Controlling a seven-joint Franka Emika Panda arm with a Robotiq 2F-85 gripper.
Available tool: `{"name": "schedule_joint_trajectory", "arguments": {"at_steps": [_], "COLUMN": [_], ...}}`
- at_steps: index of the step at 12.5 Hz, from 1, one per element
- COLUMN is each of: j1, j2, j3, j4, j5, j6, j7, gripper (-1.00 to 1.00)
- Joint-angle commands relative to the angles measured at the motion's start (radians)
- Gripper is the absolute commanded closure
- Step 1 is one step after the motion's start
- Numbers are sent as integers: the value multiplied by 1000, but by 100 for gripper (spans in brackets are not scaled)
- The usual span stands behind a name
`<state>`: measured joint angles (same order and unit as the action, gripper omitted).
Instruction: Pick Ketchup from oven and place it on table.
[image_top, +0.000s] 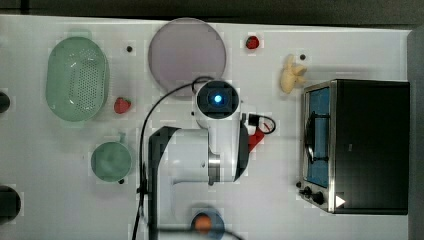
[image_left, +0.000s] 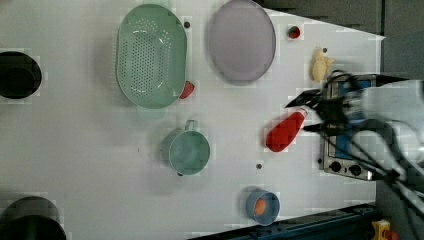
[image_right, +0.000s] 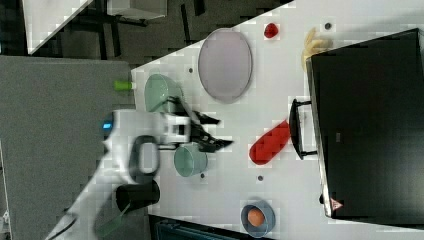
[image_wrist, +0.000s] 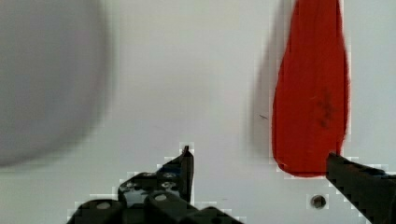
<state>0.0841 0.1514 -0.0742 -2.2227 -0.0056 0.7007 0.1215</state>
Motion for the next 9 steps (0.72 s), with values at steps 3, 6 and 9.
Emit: {"name": "schedule_joint_trajectory", "arguments": {"at_steps": [3, 6, 9], "j1": [-9, -9, -10], "j2": [-175, -199, -212], "j3": [-16, -16, -21], "j4": [331, 469, 563], "j5": [15, 16, 12], "j6": [-334, -604, -706], "j7": [41, 41, 40], "gripper": [-100, -100, -100]}}
